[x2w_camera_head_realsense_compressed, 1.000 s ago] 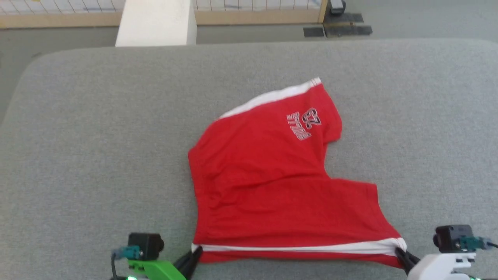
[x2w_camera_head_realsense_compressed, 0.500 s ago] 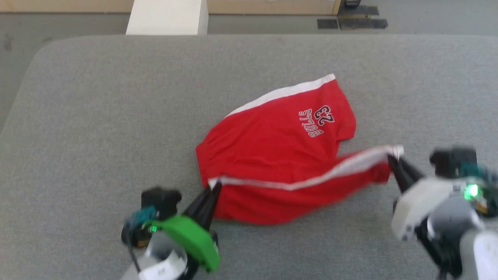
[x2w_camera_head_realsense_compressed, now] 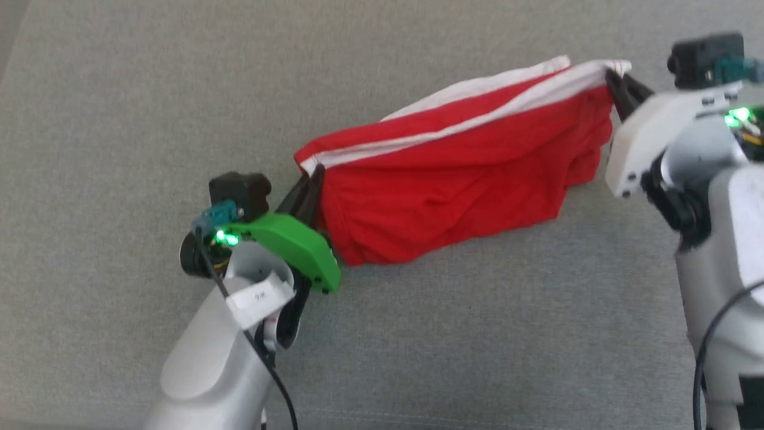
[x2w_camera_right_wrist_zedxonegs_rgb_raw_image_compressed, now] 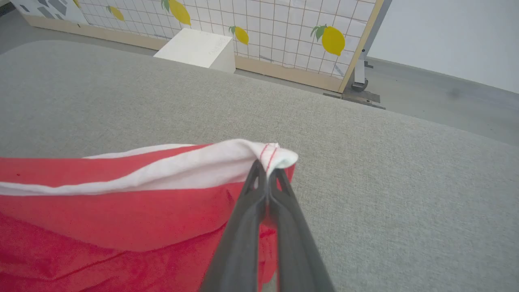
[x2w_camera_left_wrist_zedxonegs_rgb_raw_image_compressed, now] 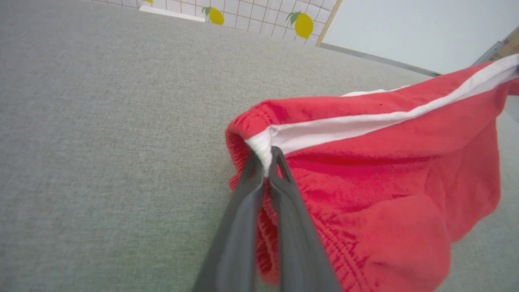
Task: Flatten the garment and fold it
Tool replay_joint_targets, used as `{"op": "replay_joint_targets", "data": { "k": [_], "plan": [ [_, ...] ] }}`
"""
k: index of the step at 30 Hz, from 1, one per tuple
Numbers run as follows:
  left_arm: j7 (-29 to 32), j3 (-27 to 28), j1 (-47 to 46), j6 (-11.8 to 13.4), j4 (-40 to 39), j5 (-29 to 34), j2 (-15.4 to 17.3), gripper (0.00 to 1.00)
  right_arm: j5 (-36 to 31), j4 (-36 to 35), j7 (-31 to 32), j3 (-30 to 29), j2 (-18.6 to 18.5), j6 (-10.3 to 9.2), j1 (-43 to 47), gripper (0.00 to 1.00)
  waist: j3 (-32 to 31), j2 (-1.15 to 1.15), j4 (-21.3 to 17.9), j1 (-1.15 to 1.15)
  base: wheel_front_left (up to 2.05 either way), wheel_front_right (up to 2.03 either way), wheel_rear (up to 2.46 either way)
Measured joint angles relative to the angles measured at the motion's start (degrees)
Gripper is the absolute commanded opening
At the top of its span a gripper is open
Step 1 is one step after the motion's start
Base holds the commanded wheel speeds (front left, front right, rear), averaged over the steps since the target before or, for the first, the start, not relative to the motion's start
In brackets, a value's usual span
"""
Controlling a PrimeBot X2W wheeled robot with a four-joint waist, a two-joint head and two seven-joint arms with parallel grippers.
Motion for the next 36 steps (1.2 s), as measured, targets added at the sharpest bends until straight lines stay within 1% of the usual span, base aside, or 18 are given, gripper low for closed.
{"op": "replay_joint_targets", "data": {
  "k": [8,10,13,17,18,19,23,26,29,32,36],
  "plan": [
    [0.00,-0.08,-6.00,-0.10,6.64,-0.11,-1.52,0.00,-1.69,13.22,0.80,0.96,0.04,0.00,-10.03,0.00,5.77,0.00,1.34,0.00,0.00,0.00,0.00],
    [0.31,-0.31,-7.50,-0.56,7.50,-0.22,-1.70,0.00,-1.90,16.30,1.56,0.93,0.13,0.00,-11.70,0.00,7.05,0.00,1.64,0.00,0.00,0.00,0.00],
    [1.15,-0.77,-9.02,-0.69,8.44,-0.26,-1.97,0.00,-2.26,20.06,2.57,1.47,0.08,0.00,-13.55,0.00,8.41,0.00,2.09,0.01,0.00,0.00,0.00],
    [2.00,-1.25,-9.62,-1.52,8.57,-0.45,-2.04,0.00,-2.20,23.19,3.30,1.74,0.02,0.00,-16.13,0.00,8.99,0.00,2.73,0.01,0.00,0.00,0.00],
    [2.02,-1.37,-9.61,-1.60,8.60,-0.63,-2.05,0.22,-1.96,23.99,3.31,1.67,0.04,0.00,-16.55,0.00,8.87,0.00,2.81,0.01,0.00,0.00,0.00],
    [2.34,-1.98,-9.32,-1.81,8.62,-0.66,-1.81,1.00,-1.14,25.57,3.05,1.78,0.15,-0.01,-16.80,1.00,8.07,0.00,2.87,0.01,0.00,0.00,0.00],
    [-0.14,-2.57,-6.97,-1.94,7.06,-0.34,-1.62,1.00,-0.01,26.15,-0.29,2.15,0.20,-0.01,-15.96,1.00,6.23,0.00,2.76,0.01,0.00,0.00,0.00],
    [-4.10,-2.33,-3.21,-1.94,5.50,-0.16,-0.92,1.00,1.16,25.59,-4.41,2.13,0.07,0.00,-13.55,1.00,4.38,0.00,2.67,0.01,0.00,0.00,0.00],
    [-8.08,-2.12,0.77,-2.18,3.99,-0.08,0.05,1.00,2.43,24.51,-8.16,1.92,-0.16,-0.01,-10.06,1.00,2.21,0.00,2.56,0.01,0.00,0.00,0.00],
    [-12.27,-1.69,4.14,-2.59,2.49,-0.07,0.14,1.00,3.74,22.62,-12.16,1.15,-0.29,-0.01,-5.89,1.00,-0.28,0.00,2.47,0.01,0.00,0.00,0.00],
    [-15.23,0.56,6.84,-2.57,-0.23,0.70,-0.07,1.00,4.83,20.05,-16.33,-0.47,-0.22,-0.01,-1.54,1.00,-3.19,0.00,2.40,0.01,0.00,0.00,0.00]
  ]
}}
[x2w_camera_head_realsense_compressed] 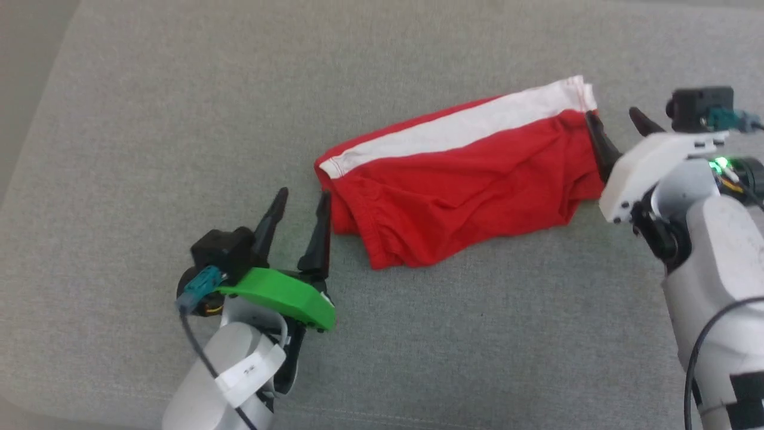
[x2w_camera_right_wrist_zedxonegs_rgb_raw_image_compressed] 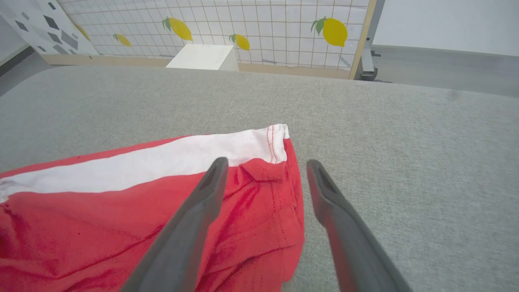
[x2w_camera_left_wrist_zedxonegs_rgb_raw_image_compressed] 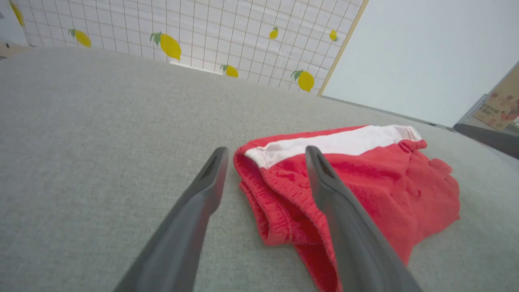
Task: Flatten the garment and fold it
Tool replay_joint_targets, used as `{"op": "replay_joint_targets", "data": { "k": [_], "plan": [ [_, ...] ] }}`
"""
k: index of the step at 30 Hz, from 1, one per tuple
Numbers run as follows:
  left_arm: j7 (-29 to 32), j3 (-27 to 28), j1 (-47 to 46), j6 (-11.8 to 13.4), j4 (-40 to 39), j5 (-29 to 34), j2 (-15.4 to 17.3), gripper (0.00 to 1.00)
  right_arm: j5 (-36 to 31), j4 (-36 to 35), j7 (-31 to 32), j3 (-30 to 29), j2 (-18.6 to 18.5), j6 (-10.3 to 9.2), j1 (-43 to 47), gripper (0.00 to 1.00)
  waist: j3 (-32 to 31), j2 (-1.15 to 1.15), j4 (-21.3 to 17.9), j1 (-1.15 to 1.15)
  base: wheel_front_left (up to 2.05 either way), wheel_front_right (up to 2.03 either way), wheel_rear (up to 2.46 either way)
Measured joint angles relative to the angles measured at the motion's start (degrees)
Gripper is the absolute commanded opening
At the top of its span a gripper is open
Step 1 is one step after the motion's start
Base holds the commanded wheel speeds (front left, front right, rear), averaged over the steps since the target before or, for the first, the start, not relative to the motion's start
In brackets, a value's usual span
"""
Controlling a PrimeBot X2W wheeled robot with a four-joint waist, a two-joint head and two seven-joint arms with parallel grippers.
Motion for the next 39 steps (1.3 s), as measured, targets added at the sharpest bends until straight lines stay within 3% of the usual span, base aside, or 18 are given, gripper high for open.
{"op": "replay_joint_targets", "data": {
  "k": [3,10,18,29,39],
  "plan": [
    [-0.25,3.18,1.27,-0.41,-3.45,2.24,-0.78,1.00,0.34,-1.49,-2.16,-1.49,0.36,0.00,2.14,1.00,-1.88,0.00,0.00,0.00,0.00,0.00,0.00],
    [-0.43,11.57,4.19,-5.19,-11.14,11.18,-3.82,1.00,0.90,-1.83,-3.10,-5.54,1.89,0.00,2.53,1.00,-3.54,0.00,0.22,-0.01,0.00,0.00,0.00],
    [-0.42,17.08,6.76,-7.15,-13.39,16.92,-5.22,1.00,-0.08,5.68,4.07,-12.62,4.11,0.00,-2.66,1.00,-1.67,0.00,0.56,-0.01,0.00,0.00,0.00],
    [-0.42,19.68,7.82,-7.64,-15.51,17.93,-5.58,1.00,-11.57,14.99,16.77,-23.36,4.99,0.00,-11.79,1.00,2.43,0.00,1.92,-0.01,0.00,0.00,0.00],
    [-0.42,19.28,7.78,-7.66,-16.17,17.52,-5.63,1.00,-18.98,16.99,25.97,-24.05,5.43,-0.01,-17.08,1.00,5.59,0.00,3.05,-0.01,0.00,0.00,0.00]
  ]
}}
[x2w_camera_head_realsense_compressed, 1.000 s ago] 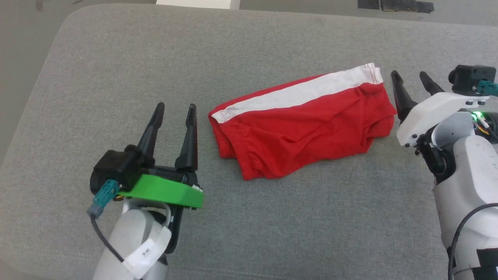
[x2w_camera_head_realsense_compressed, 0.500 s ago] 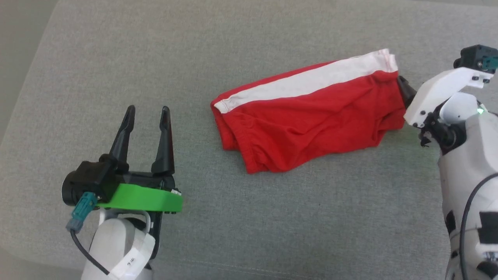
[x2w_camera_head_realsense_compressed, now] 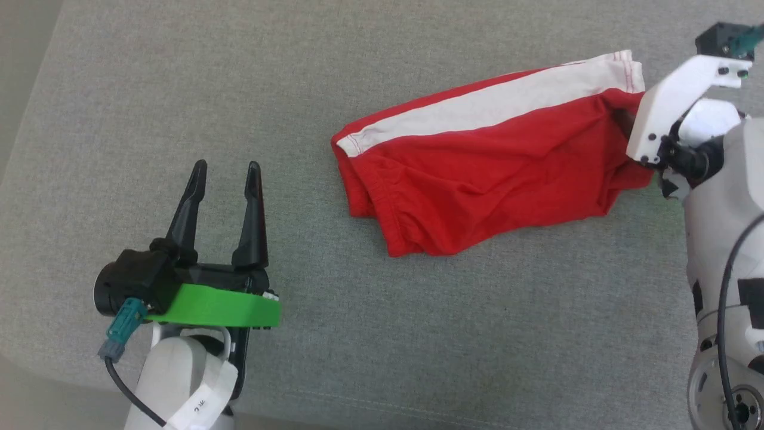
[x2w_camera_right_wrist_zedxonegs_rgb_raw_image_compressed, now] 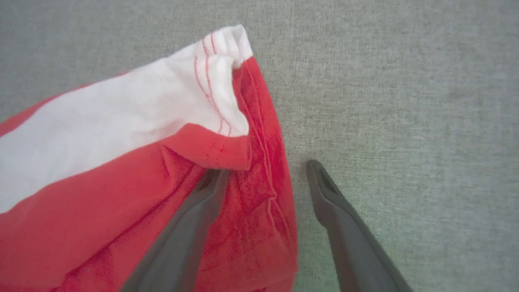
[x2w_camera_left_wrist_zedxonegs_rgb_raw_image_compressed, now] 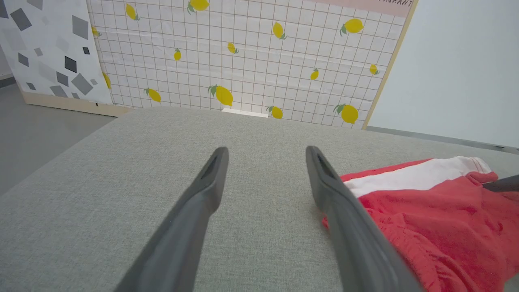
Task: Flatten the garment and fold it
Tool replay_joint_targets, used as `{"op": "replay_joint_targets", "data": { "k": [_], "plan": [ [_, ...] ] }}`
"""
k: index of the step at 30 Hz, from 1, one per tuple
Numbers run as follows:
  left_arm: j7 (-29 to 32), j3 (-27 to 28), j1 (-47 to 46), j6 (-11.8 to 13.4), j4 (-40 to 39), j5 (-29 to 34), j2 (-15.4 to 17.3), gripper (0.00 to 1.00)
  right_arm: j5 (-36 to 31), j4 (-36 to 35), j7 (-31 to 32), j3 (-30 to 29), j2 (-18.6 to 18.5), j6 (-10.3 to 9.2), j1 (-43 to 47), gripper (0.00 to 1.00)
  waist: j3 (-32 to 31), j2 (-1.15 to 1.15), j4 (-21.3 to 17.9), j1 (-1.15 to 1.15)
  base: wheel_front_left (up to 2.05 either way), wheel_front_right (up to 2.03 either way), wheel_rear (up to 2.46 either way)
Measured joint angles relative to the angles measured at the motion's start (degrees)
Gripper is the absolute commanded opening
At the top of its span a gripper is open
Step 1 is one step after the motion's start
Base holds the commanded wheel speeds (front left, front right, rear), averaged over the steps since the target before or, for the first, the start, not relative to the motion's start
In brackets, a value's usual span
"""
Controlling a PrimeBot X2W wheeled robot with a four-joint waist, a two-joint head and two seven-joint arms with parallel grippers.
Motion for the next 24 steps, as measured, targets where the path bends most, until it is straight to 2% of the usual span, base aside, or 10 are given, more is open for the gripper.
{"op": "replay_joint_targets", "data": {
  "k": [2,3,4,5,6,14,24],
  "plan": [
    [0.00,-0.03,-0.01,-0.01,0.01,-0.10,-0.01,1.00,-0.04,0.51,1.96,1.54,-0.13,-0.02,-0.76,0.97,0.32,0.00,0.12,0.00,0.00,0.00,0.00],
    [0.00,-0.02,-0.01,-0.01,0.01,-0.14,-0.01,1.00,0.01,0.68,3.04,2.59,-0.23,-0.02,-1.01,0.43,0.42,0.00,0.14,0.00,0.00,0.00,0.00],
    [0.00,-0.02,-0.02,-0.01,0.02,-0.16,-0.01,1.00,0.27,0.75,3.72,3.64,-0.32,-0.02,-1.19,0.33,0.44,0.00,0.11,0.00,0.00,0.00,0.00],
    [0.00,-0.01,-0.02,-0.01,0.03,-0.16,-0.01,1.00,0.57,0.74,3.83,4.41,-0.30,-0.02,-1.22,0.04,0.42,0.00,0.08,0.00,0.00,0.00,0.00],
    [0.00,0.02,-0.02,-0.01,0.07,-0.16,-0.01,1.00,0.99,0.74,3.82,5.26,-0.24,-0.02,-1.20,0.00,0.37,0.00,0.04,0.00,0.00,0.00,0.00],
    [0.00,0.27,0.02,-0.01,0.88,-0.16,-0.04,1.00,5.09,-2.03,1.18,8.62,-0.09,0.00,2.53,0.00,-1.13,0.00,-0.63,0.00,0.00,0.00,0.00],
    [0.00,0.11,2.02,-0.01,2.56,-0.24,-0.08,1.00,8.87,-11.54,-3.59,7.71,-4.71,0.01,13.83,0.00,-5.22,0.00,-2.29,0.00,0.00,0.00,0.00]
  ]
}}
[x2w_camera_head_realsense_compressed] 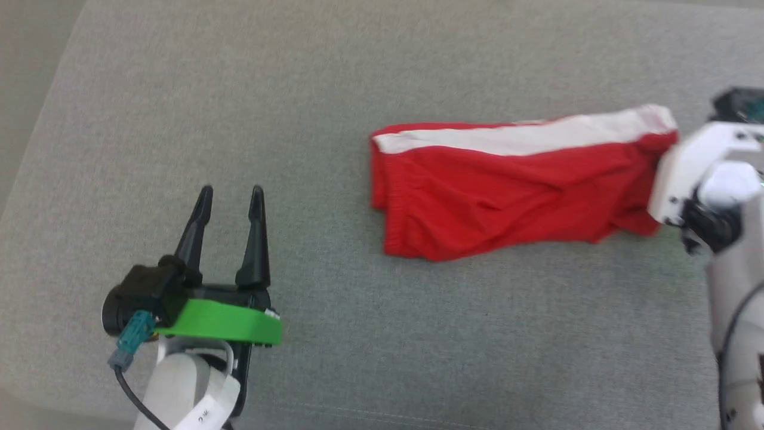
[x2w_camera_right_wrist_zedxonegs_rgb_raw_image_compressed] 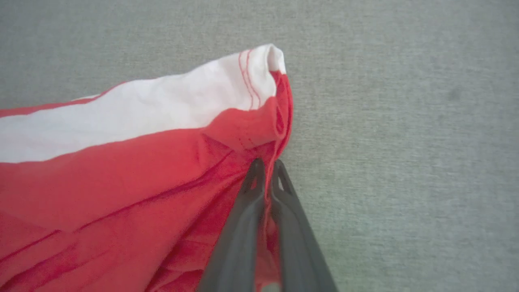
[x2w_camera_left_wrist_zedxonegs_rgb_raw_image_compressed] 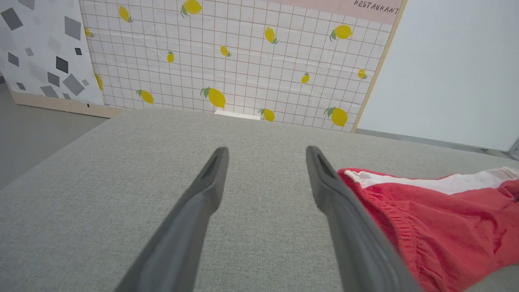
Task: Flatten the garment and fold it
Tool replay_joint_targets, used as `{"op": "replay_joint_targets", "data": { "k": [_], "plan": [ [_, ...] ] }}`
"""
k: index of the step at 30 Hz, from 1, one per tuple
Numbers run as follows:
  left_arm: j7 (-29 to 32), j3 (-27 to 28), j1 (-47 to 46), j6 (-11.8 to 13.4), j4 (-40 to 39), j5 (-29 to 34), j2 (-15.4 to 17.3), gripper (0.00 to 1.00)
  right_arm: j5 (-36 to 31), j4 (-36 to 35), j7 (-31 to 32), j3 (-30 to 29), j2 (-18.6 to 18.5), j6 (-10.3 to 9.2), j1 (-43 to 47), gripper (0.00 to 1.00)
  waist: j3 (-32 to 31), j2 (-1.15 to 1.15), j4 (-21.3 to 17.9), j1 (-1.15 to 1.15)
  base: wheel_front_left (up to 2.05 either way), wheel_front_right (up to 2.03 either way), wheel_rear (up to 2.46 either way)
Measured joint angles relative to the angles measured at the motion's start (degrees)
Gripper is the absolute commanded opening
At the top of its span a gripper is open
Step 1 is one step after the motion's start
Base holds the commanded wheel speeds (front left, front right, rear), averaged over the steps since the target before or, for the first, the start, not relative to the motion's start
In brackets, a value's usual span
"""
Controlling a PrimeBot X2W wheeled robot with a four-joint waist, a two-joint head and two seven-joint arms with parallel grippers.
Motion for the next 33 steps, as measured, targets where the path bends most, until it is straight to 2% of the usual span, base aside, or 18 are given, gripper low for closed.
{"op": "replay_joint_targets", "data": {
  "k": [4,8,13,18,25,29,33],
  "plan": [
    [0.00,0.04,1.33,0.00,0.60,-0.01,0.00,1.00,-0.57,-5.53,-0.34,-3.25,-1.33,0.00,4.95,0.00,-1.69,0.00,-0.99,0.00,0.00,0.00,0.00],
    [0.00,-0.21,1.82,0.00,0.93,0.00,-0.01,1.00,-3.86,-10.56,-0.59,-6.35,-1.91,0.00,8.67,0.00,-2.85,0.00,-1.98,0.00,0.00,0.00,0.00],
    [0.00,-0.65,1.93,-0.01,1.42,0.01,-0.01,1.00,-6.33,-17.12,-1.11,-5.24,-1.05,0.00,11.60,0.00,-3.86,0.00,-2.42,0.00,0.00,0.00,0.00],
    [0.00,-0.92,2.34,-0.01,1.75,0.09,-0.01,1.00,-6.10,-26.09,-0.40,2.69,0.38,0.00,13.83,0.00,-4.75,0.00,-2.24,0.00,0.00,0.00,0.00],
    [0.00,-1.40,2.77,-0.01,1.83,0.25,-0.01,1.00,-3.97,-35.34,5.14,17.04,0.24,0.00,14.75,0.00,-4.76,0.00,-1.67,0.00,0.00,0.00,0.00],
    [0.00,-2.22,2.67,-0.01,1.83,0.23,-0.01,1.00,-2.77,-35.26,7.19,24.57,-0.57,0.00,13.99,0.00,-4.12,0.00,-1.03,0.00,0.00,0.00,0.00],
    [0.00,-2.90,2.53,-0.01,1.86,-0.08,-0.01,1.00,-0.97,-31.62,8.09,30.63,-0.30,0.00,11.75,0.00,-3.33,0.00,-0.10,0.00,0.00,0.00,0.00]
  ]
}}
